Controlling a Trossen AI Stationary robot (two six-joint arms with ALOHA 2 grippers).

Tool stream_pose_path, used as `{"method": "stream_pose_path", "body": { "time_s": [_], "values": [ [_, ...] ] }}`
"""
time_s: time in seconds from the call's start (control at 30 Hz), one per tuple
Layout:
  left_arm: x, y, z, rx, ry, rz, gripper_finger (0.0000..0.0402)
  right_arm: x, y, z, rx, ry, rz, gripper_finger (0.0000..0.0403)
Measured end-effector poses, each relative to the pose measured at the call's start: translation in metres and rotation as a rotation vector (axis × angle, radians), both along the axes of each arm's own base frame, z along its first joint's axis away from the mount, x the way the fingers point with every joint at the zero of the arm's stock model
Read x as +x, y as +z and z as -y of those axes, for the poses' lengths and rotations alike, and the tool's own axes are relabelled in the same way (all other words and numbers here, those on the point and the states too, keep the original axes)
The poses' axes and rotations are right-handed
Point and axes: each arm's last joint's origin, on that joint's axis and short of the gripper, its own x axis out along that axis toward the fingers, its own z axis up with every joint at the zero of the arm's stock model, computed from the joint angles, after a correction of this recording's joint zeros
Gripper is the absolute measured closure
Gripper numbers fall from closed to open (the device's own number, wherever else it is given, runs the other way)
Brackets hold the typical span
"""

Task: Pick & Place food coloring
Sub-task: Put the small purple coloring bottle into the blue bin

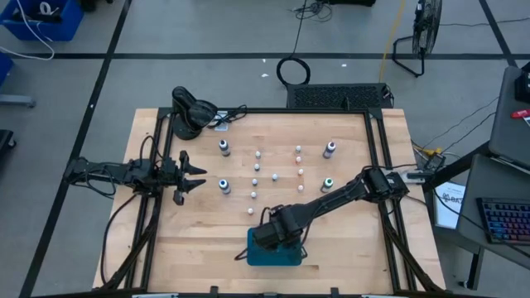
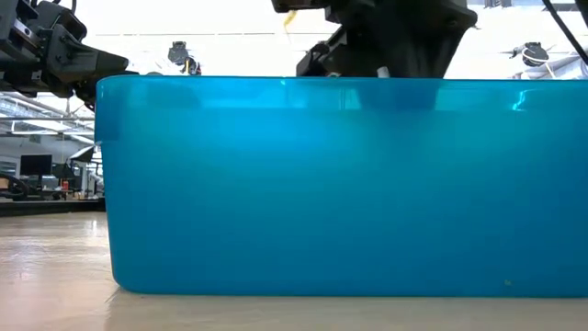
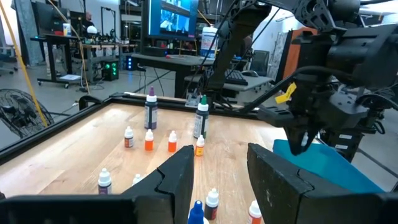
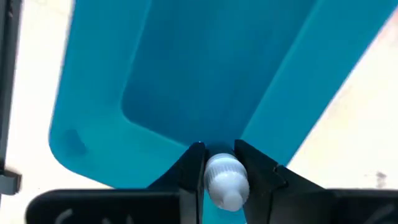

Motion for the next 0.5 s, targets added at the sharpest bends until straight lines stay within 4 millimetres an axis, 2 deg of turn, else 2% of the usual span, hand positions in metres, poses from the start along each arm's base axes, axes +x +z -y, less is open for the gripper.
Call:
{"method": "stream_pose_path", "body": {
  "time_s": [0.17,0.5],
  "values": [
    [0.0,0.0,0.0,0.0,0.0,0.0,0.0249,0.005,-0.001,-0.001,-0.027,-0.019,0.072,0.0347],
    [0.0,0.0,0.0,0.0,0.0,0.0,0.0249,0.02,-0.024,-0.008,0.057,-0.112,0.238,0.0347]
  ]
}}
